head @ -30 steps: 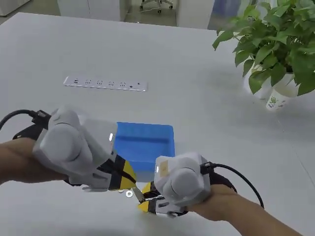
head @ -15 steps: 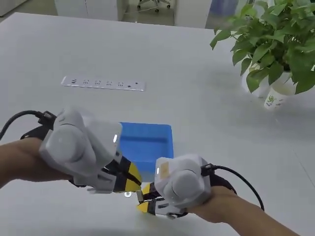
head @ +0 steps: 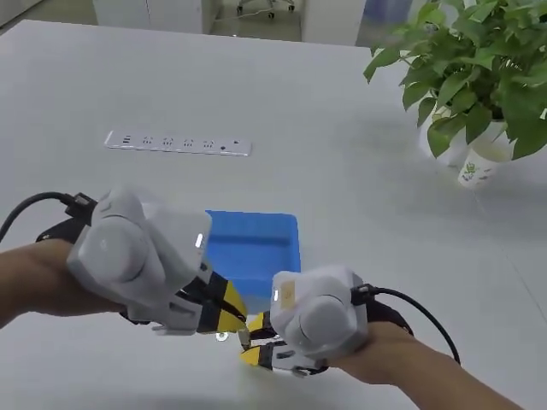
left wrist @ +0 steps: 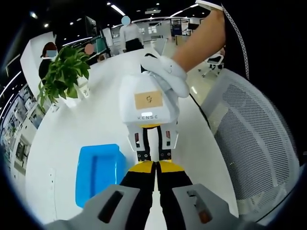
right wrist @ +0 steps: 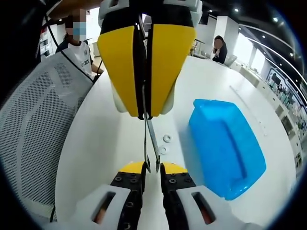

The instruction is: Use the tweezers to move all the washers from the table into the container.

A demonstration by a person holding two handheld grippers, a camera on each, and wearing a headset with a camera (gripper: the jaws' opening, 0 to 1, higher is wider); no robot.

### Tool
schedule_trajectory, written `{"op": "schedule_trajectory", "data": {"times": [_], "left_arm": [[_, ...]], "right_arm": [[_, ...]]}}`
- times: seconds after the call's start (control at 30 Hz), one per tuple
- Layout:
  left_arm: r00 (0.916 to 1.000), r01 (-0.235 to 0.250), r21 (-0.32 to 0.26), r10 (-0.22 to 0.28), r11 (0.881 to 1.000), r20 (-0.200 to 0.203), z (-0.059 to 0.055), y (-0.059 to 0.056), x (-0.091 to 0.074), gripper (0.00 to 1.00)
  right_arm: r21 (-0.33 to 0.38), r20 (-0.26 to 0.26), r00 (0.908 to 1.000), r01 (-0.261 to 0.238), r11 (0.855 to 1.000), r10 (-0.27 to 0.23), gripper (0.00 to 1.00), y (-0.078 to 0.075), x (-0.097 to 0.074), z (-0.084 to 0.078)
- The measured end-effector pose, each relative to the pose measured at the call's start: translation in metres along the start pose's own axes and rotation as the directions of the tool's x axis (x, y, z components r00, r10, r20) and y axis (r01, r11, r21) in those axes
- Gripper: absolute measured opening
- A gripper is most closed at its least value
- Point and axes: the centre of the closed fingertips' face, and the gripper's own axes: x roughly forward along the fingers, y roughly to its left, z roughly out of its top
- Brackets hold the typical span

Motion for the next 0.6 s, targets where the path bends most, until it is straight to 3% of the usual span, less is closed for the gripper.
{"op": "schedule_trajectory", "data": {"times": [0.27, 0.6], "left_arm": [[0.9998, -0.014, 0.002, 0.014, 1.0, -0.01, -0.003, 0.008, -0.003, 0.05], [0.9999, -0.011, -0.001, 0.011, 1.0, -0.01, -0.005, 0.014, 0.002, 0.05]], "right_arm": [[-0.002, 0.011, 0.9998, 0.015, 1.0, -0.015, 0.14, -0.009, 0.002, 0.006], [0.013, 0.009, 0.9998, 0.019, 1.0, -0.019, 0.14, -0.014, 0.003, 0.001]]}}
